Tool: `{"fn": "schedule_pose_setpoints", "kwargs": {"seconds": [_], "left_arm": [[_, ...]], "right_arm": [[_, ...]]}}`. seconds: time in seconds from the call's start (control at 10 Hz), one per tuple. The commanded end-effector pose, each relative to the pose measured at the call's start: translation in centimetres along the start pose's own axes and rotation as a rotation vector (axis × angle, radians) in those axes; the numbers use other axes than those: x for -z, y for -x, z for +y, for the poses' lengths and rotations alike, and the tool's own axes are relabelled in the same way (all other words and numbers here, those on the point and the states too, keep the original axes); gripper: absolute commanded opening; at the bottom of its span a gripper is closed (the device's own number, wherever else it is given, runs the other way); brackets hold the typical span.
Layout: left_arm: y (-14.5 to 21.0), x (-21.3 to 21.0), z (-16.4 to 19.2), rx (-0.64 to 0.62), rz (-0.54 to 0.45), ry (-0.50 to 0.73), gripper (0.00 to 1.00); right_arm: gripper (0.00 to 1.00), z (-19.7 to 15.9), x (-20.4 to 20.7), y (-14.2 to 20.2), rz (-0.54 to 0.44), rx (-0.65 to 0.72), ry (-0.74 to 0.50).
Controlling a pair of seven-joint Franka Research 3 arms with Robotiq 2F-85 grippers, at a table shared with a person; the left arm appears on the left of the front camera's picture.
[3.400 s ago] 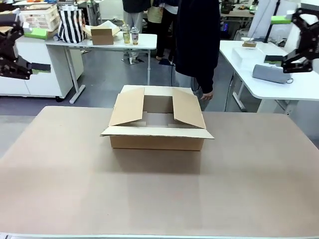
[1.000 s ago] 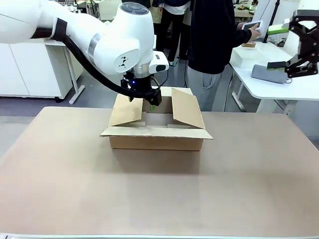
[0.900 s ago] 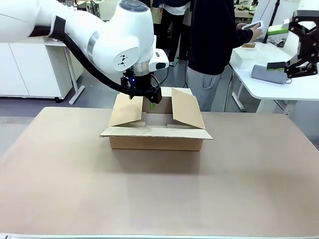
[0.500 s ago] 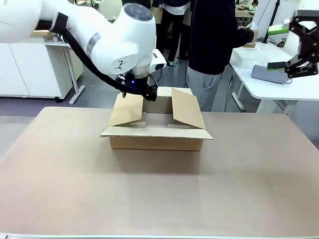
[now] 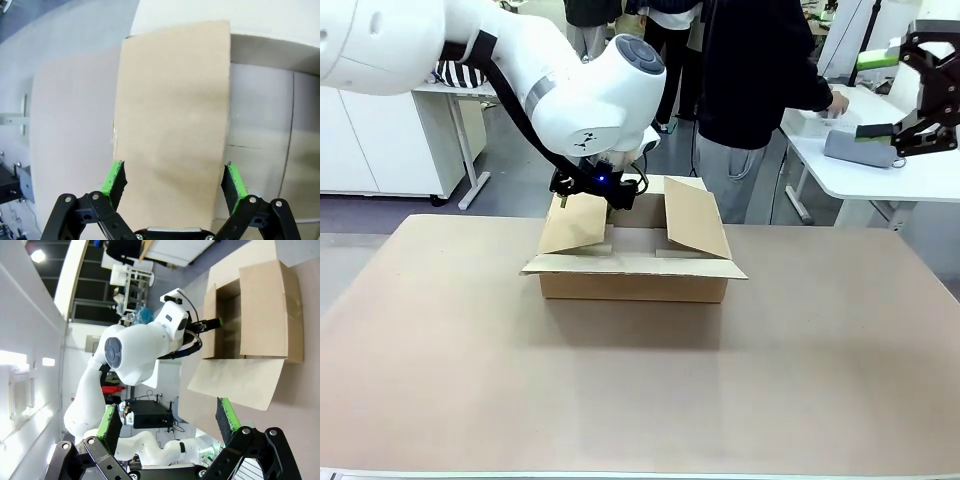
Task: Pack the gift set into the box.
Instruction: Place both hands on the side flaps of the Package Box and spread them outward.
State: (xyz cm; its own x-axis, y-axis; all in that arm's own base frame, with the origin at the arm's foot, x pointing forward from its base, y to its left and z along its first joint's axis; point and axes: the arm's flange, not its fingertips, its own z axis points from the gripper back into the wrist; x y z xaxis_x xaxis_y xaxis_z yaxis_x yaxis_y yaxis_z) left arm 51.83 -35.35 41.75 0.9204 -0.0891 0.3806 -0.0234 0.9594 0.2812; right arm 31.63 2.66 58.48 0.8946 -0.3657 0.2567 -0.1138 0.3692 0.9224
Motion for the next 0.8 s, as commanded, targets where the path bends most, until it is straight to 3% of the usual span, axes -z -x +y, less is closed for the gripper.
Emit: {"fn": "schedule_pose_setpoints", "kwargs": {"seconds": [0.0,0.7], "left_arm": [[-0.4,0.0,0.2,0.019,0.056,0.051,1.00],[-0.6,0.2,1.2,-0.028,0.011,-0.079,1.00]], "right_arm": [[1.00,0.1,0.2,-0.2,-0.001,-0.019,-0.016],[1.00,0.1,0.2,-0.2,-0.001,-0.019,-0.016]]}}
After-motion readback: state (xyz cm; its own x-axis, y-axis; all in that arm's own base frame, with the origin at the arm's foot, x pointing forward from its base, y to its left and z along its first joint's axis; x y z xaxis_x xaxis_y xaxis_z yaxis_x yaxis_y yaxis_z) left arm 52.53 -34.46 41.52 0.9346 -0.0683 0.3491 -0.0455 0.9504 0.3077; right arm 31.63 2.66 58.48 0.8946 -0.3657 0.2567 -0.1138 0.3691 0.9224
